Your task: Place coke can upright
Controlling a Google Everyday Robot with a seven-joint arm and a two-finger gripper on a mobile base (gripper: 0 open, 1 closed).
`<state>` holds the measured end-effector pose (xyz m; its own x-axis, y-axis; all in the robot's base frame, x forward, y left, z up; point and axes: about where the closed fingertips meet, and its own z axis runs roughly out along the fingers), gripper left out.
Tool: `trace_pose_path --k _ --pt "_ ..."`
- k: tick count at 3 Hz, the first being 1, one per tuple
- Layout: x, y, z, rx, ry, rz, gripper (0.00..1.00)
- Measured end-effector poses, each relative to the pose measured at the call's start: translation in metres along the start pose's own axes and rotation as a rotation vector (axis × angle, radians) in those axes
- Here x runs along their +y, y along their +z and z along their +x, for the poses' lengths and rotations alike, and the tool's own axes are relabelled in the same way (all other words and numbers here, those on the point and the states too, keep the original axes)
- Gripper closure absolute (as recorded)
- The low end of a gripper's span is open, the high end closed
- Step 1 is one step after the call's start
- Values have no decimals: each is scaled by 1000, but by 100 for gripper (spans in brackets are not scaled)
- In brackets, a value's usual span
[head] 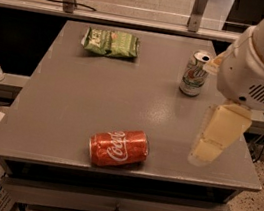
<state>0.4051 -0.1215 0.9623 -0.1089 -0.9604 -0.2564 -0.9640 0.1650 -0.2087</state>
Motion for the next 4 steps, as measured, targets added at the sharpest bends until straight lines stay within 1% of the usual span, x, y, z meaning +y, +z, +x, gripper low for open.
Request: trace_pose_path --k 1,2,3,4 --pt "20 8 -41 -36 -62 -19 0" --pt "31 13 -80 -72 -135 -23 0" --pt "31 13 -80 -72 -136 -23 0" --pt "33 31 -91 -60 -171 -50 0"
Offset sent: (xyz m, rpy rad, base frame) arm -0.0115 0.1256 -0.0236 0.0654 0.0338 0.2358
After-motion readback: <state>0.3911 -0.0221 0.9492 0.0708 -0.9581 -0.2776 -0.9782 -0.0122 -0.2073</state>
